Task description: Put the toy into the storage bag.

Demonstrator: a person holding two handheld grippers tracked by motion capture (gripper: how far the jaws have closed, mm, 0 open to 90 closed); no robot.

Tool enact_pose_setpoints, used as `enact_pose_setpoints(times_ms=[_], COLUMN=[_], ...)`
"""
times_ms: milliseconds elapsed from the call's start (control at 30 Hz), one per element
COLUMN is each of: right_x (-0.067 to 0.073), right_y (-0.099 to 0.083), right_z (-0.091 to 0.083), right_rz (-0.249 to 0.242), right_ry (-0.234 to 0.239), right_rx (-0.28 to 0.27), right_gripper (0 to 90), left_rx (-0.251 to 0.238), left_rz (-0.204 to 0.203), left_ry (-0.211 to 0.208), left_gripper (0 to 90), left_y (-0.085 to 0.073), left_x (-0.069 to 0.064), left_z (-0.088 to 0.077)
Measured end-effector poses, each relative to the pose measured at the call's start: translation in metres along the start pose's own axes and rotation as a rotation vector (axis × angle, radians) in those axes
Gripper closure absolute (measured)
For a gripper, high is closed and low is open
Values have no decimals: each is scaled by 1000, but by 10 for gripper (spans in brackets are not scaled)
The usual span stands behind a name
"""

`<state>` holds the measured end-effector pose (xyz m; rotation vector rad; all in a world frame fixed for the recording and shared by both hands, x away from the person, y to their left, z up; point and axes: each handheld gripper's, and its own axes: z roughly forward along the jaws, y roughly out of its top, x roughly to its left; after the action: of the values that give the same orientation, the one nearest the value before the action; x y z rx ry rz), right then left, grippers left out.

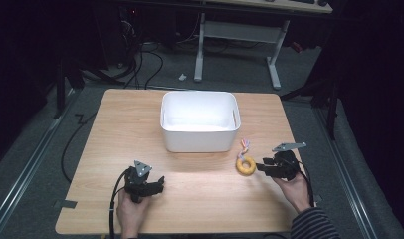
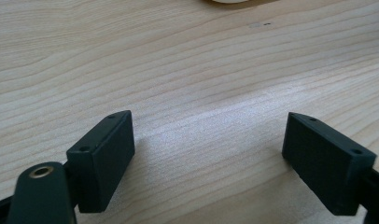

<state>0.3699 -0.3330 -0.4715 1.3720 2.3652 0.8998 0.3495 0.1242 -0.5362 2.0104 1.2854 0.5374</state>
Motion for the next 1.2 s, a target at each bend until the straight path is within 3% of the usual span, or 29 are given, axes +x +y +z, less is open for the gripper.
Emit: enact_pose_setpoints(times_ms=[300,500,1200], right_x=[1,0,1], right_y=[13,22,32], right_z=[6,15,42], right_rz=[-12,-10,-37], right_ry=[-23,-2,-23], right_rx=[2,49,145], right_gripper=[545,547,545], left_rx=[0,0,0], left_rz=[1,1,1], left_ry=[0,0,0], left_gripper=[172,172,172], left_y=[0,0,0], left_x=[0,0,0], left_z=[0,0,0])
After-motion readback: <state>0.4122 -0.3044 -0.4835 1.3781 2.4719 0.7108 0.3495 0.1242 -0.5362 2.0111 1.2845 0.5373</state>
